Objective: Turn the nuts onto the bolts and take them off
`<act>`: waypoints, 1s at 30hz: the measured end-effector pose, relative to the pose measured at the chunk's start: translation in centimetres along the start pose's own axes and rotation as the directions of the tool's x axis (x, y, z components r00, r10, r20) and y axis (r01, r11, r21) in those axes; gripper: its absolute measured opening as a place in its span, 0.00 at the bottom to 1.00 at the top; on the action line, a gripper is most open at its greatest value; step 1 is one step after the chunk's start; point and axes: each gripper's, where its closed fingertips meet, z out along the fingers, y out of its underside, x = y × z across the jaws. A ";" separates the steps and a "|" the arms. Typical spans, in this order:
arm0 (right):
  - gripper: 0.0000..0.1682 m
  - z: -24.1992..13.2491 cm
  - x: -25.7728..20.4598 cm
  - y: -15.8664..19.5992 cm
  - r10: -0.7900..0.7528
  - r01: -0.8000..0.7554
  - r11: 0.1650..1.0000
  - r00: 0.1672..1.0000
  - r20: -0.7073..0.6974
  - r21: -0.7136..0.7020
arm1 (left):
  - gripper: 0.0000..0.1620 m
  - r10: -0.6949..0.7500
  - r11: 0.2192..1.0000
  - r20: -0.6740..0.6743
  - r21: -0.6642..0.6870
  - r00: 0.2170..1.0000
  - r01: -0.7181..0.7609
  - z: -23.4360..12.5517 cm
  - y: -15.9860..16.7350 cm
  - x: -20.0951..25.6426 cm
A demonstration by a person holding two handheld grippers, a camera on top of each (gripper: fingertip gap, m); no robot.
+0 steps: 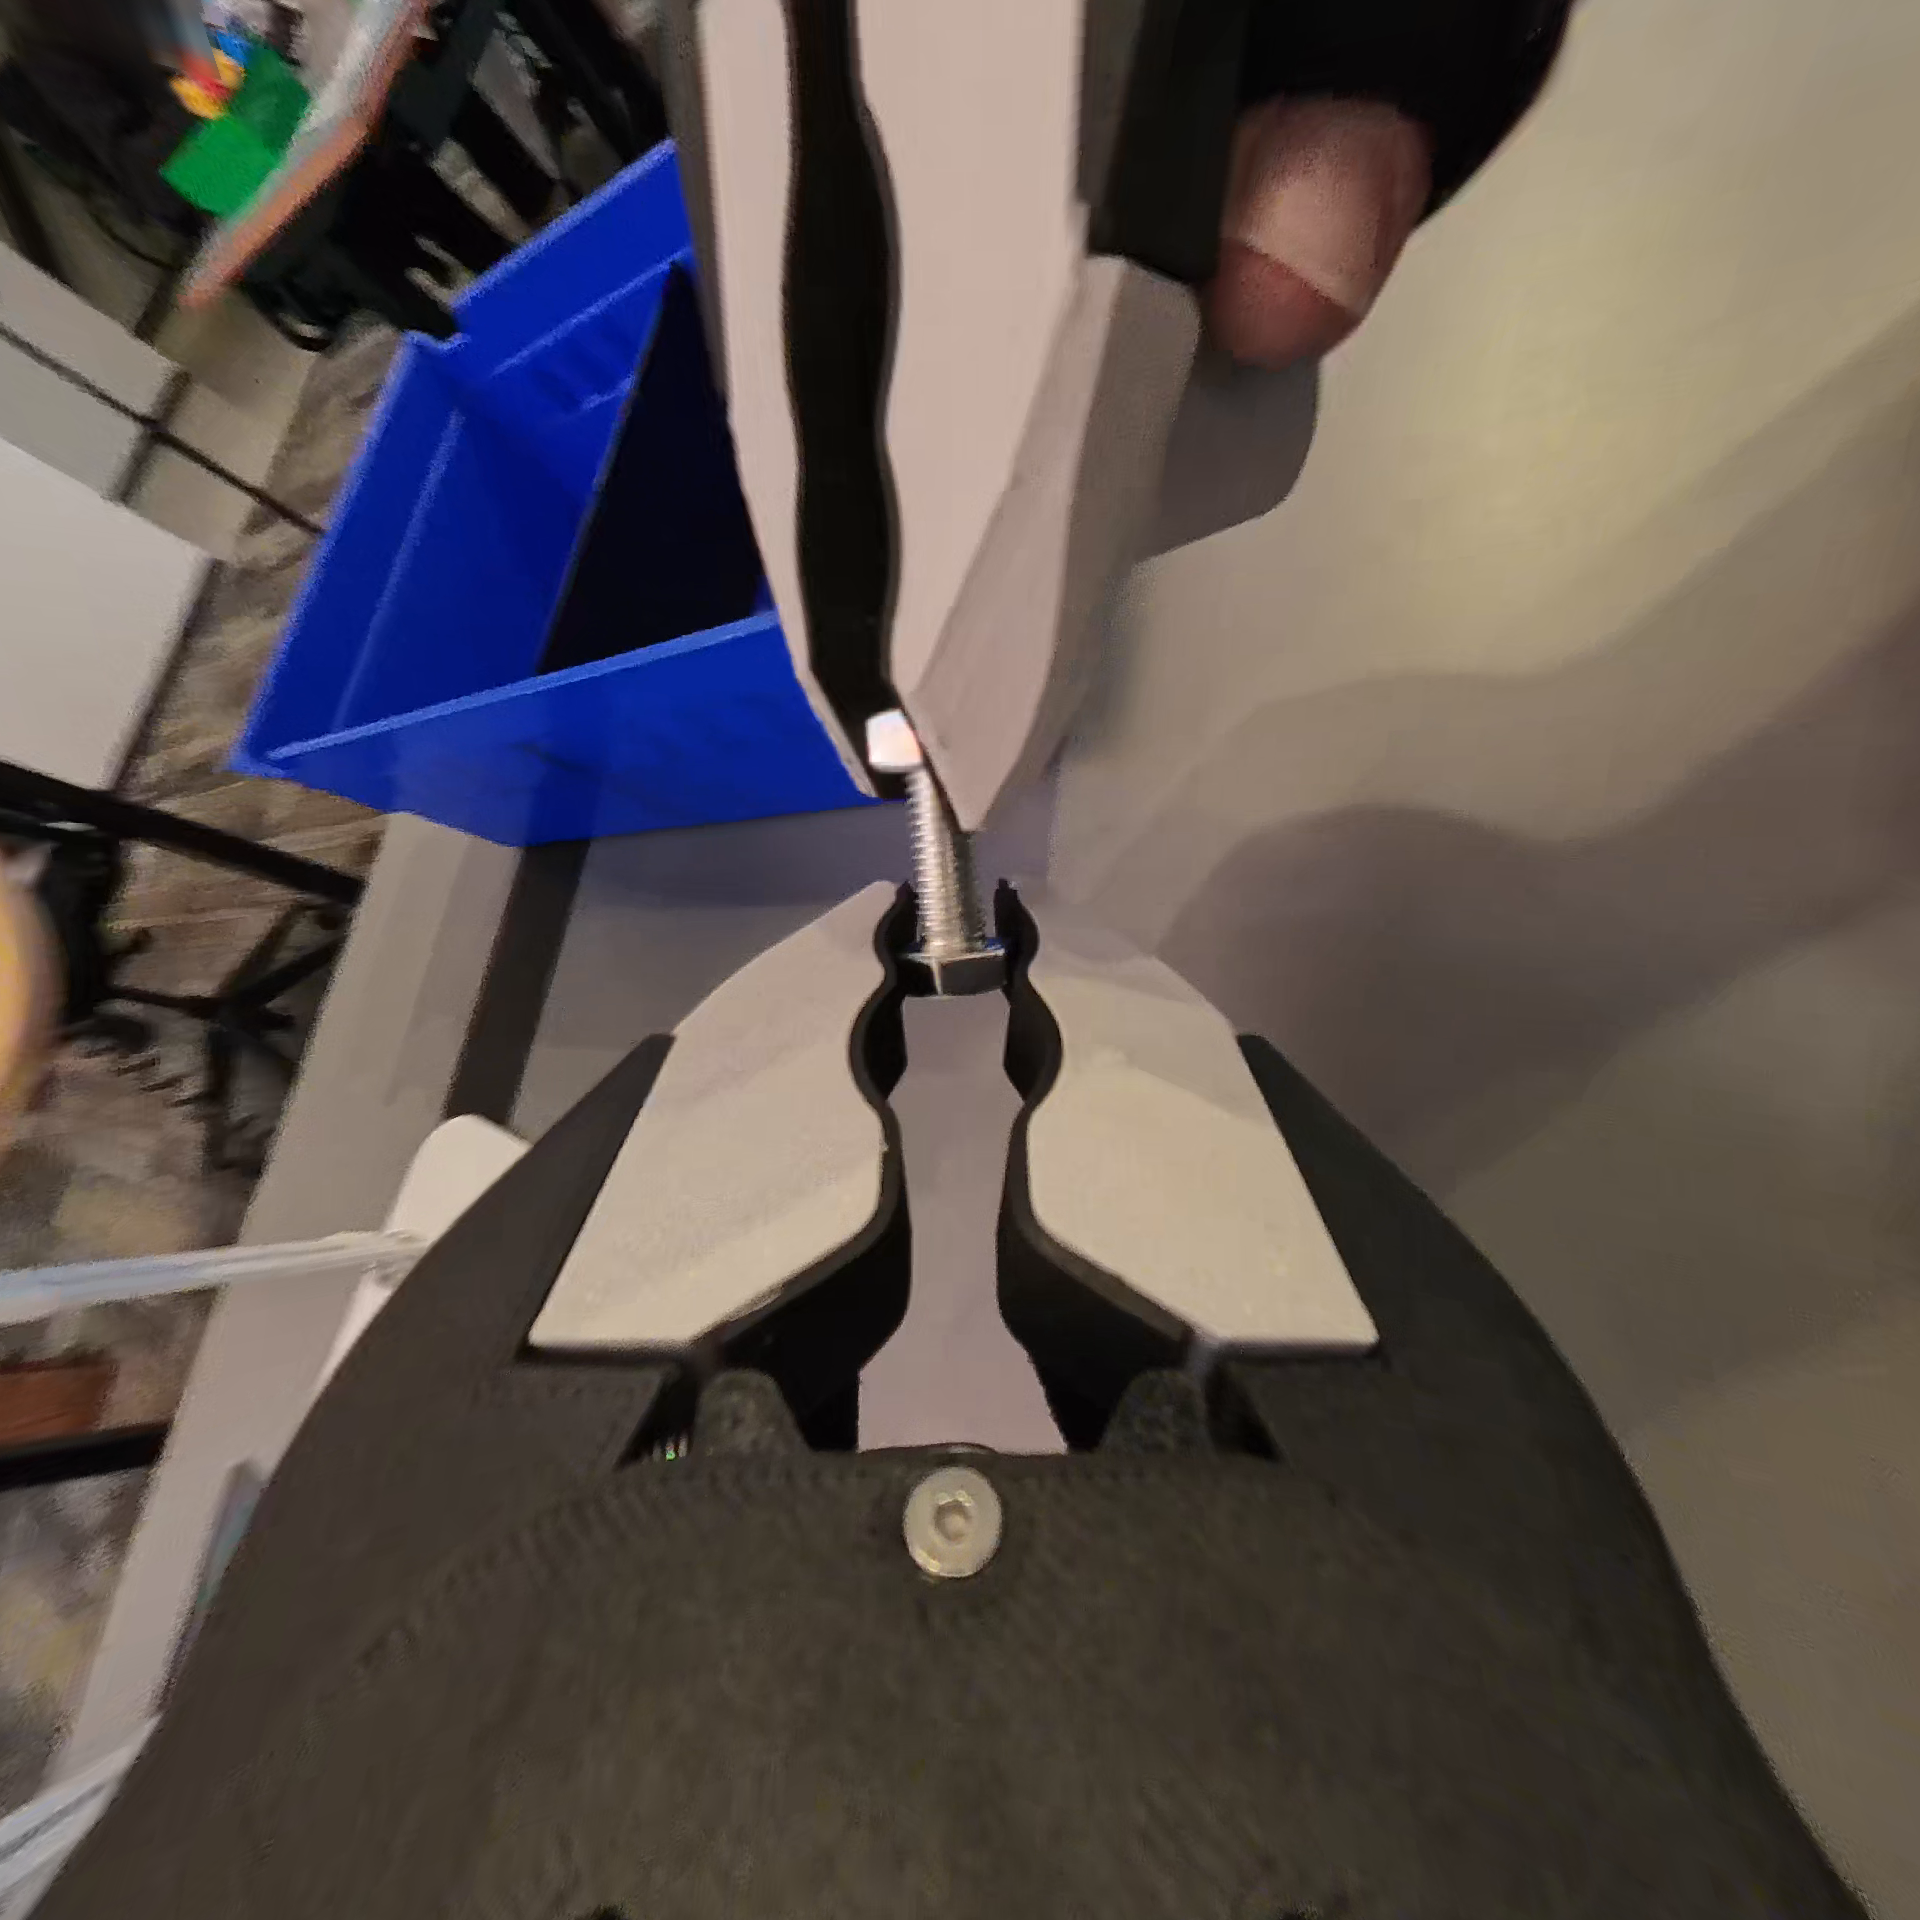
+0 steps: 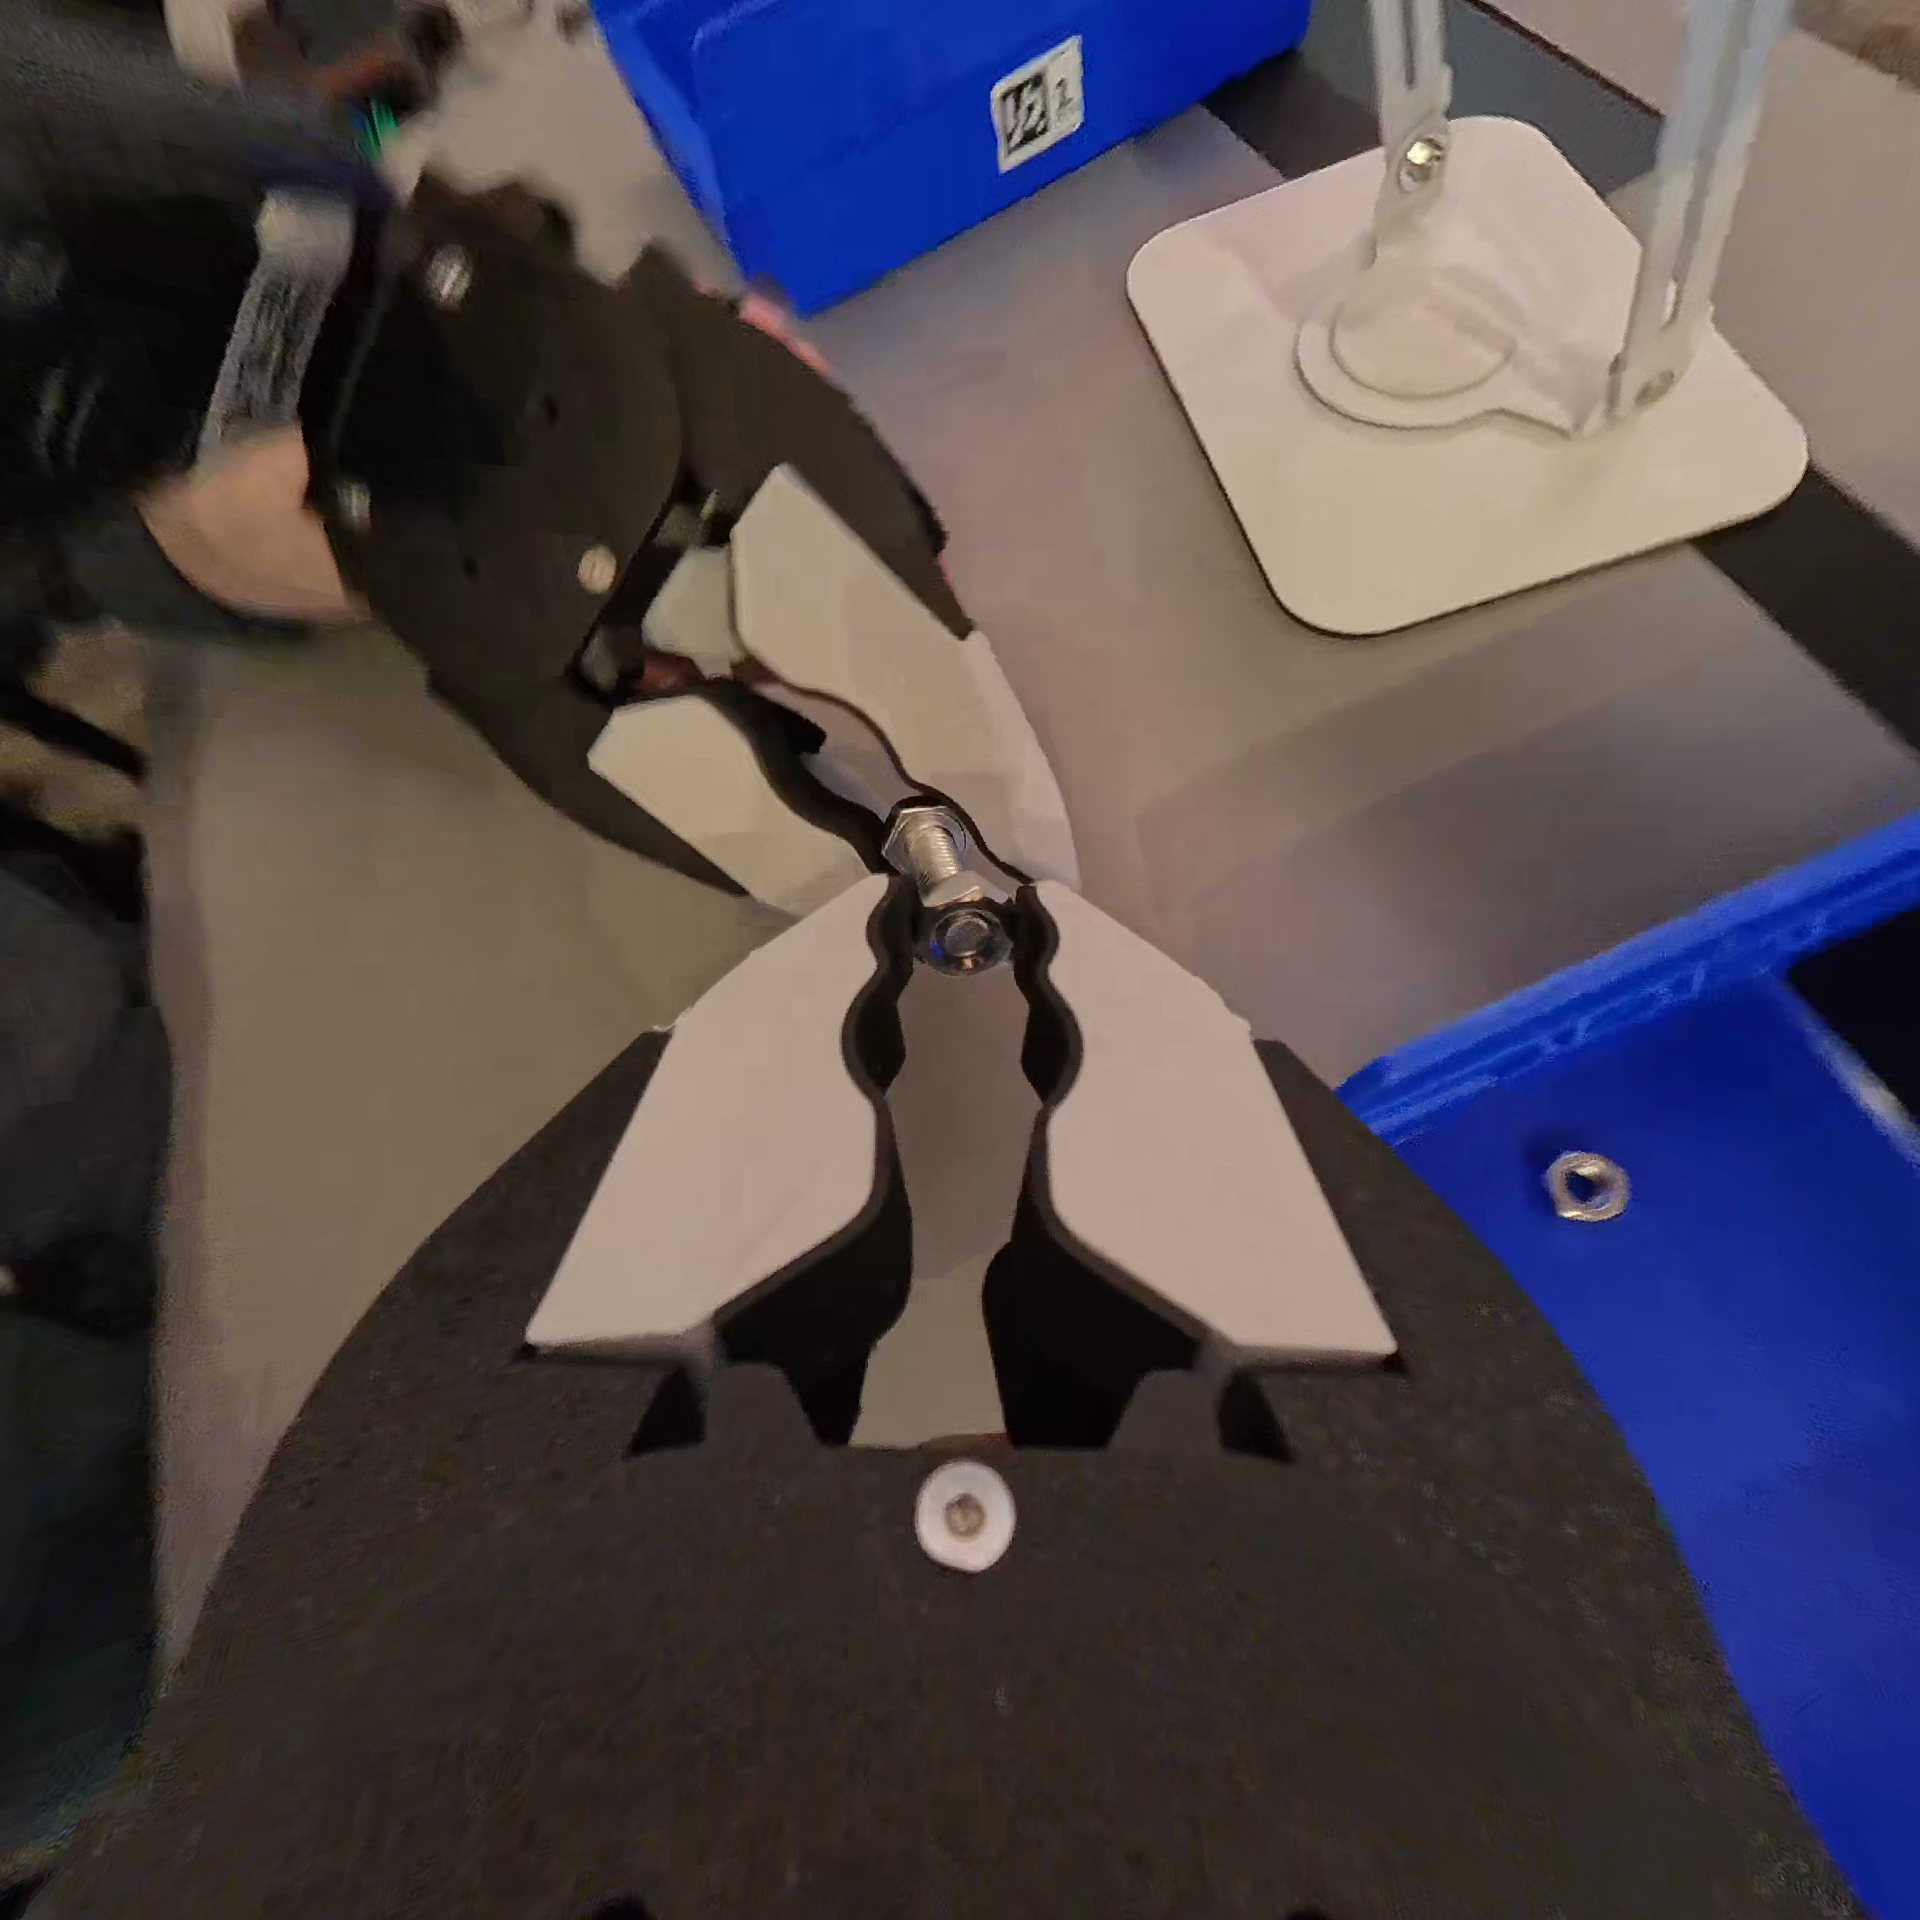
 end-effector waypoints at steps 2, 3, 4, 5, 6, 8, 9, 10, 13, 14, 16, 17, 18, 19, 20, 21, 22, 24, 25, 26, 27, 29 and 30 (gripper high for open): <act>0.11 0.1 -0.3 0.5 -0.208 0.205 0.976 0.977 -0.042 -0.074 | 0.09 -0.077 0.997 -0.141 0.001 0.987 0.078 -0.1 0.1 1.1; 0.11 0.2 -0.6 0.7 -0.335 0.328 0.938 0.941 -0.048 -0.111 | 0.09 -0.104 0.994 -0.214 0.011 0.971 0.109 -0.2 0.1 1.8; 0.11 0.2 -0.9 0.9 -0.454 0.444 0.884 0.890 -0.045 -0.148 | 0.09 -0.132 0.990 -0.308 0.015 0.942 0.144 -0.5 0.0 2.7; 0.11 0.3 -1.1 1.0 -0.569 0.552 0.813 0.821 -0.052 -0.187 | 0.09 -0.175 0.981 -0.387 0.014 0.905 0.195 -0.8 -0.1 3.3; 0.11 0.2 -1.3 1.1 -0.672 0.648 0.729 0.739 -0.051 -0.219 | 0.09 -0.211 0.970 -0.453 0.015 0.866 0.244 -1.1 -0.3 3.8; 0.11 0.2 -2.2 1.1 -0.825 0.796 0.549 0.565 -0.014 -0.253 | 0.09 -0.258 0.945 -0.614 -0.001 0.746 0.326 -2.1 -0.6 5.3; 0.11 0.2 -2.6 1.1 -0.881 0.847 0.455 0.473 -0.002 -0.273 | 0.09 -0.272 0.932 -0.675 -0.008 0.685 0.363 -2.6 -0.8 5.9; 0.11 0.2 -3.0 1.0 -0.923 0.885 0.364 0.384 0.012 -0.291 | 0.09 -0.277 0.919 -0.726 -0.009 0.630 0.393 -3.0 -1.0 6.3; 0.11 0.4 -3.4 0.8 -0.978 0.920 0.173 0.202 0.045 -0.352 | 0.09 -0.284 0.886 -0.819 -0.025 0.499 0.463 -3.8 -1.2 7.1; 0.11 0.5 -3.3 0.9 -0.980 0.920 0.160 0.191 0.053 -0.357 | 0.09 -0.288 0.883 -0.825 -0.032 0.487 0.468 -3.8 -1.2 7.2; 0.11 0.5 -3.1 0.9 -0.970 0.912 0.207 0.237 0.044 -0.353 | 0.09 -0.284 0.894 -0.801 -0.022 0.526 0.448 -3.5 -1.0 7.0; 0.11 0.5 -2.8 0.9 -0.959 0.901 0.254 0.282 0.029 -0.352 | 0.09 -0.290 0.895 -0.782 -0.018 0.551 0.445 -3.3 -1.0 6.7; 0.16 0.4 -2.5 0.8 -0.942 0.885 0.312 0.337 0.011 -0.346 | 0.09 -0.293 0.900 -0.756 -0.011 0.585 0.436 -3.0 -0.9 6.2; 0.23 0.3 -2.3 0.5 -0.918 0.863 0.381 0.396 -0.024 -0.332 | 0.09 -0.287 0.910 -0.712 0.005 0.641 0.414 -2.6 -0.7 5.7; 0.26 0.1 -2.1 0.1 -0.885 0.835 0.456 0.460 -0.065 -0.309 | 0.09 -0.276 0.923 -0.665 0.019 0.694 0.385 -2.3 -0.6 5.1; 0.27 -0.2 -2.1 -0.3 -0.843 0.801 0.533 0.529 -0.095 -0.271 | 0.09 -0.259 0.933 -0.623 0.038 0.738 0.359 -2.1 -0.6 4.7; 0.26 -0.5 -2.1 -0.9 -0.789 0.759 0.613 0.601 -0.130 -0.219 | 0.09 -0.236 0.943 -0.574 0.061 0.784 0.328 -2.0 -0.7 4.2; 0.25 -1.0 -1.7 -1.9 -0.634 0.622 0.773 0.755 -0.168 -0.126 | 0.09 -0.204 0.962 -0.436 0.077 0.876 0.262 -1.3 -0.6 2.9; 0.25 -1.1 -1.1 -1.9 -0.543 0.533 0.840 0.822 -0.171 -0.106 | 0.09 -0.179 0.972 -0.367 0.079 0.913 0.222 -1.0 -0.6 2.4; 0.25 -1.2 -0.5 -1.8 -0.452 0.443 0.892 0.874 -0.177 -0.091 | 0.09 -0.155 0.980 -0.297 0.076 0.942 0.185 -0.8 -0.5 1.8; 0.25 -1.2 -0.1 -1.7 -0.360 0.354 0.933 0.918 -0.166 -0.063 | 0.09 -0.136 0.986 -0.236 0.067 0.962 0.155 -0.6 -0.4 1.4; 0.25 -1.1 0.2 -1.6 -0.155 0.156 0.988 0.982 -0.107 -0.001 | 0.09 -0.090 0.994 -0.138 0.051 0.986 0.098 -0.3 -0.3 0.8; 0.24 -1.1 0.3 -1.5 -0.054 0.056 0.998 0.996 -0.069 0.025 | 0.09 -0.067 0.997 -0.086 0.044 0.994 0.071 -0.3 -0.3 0.4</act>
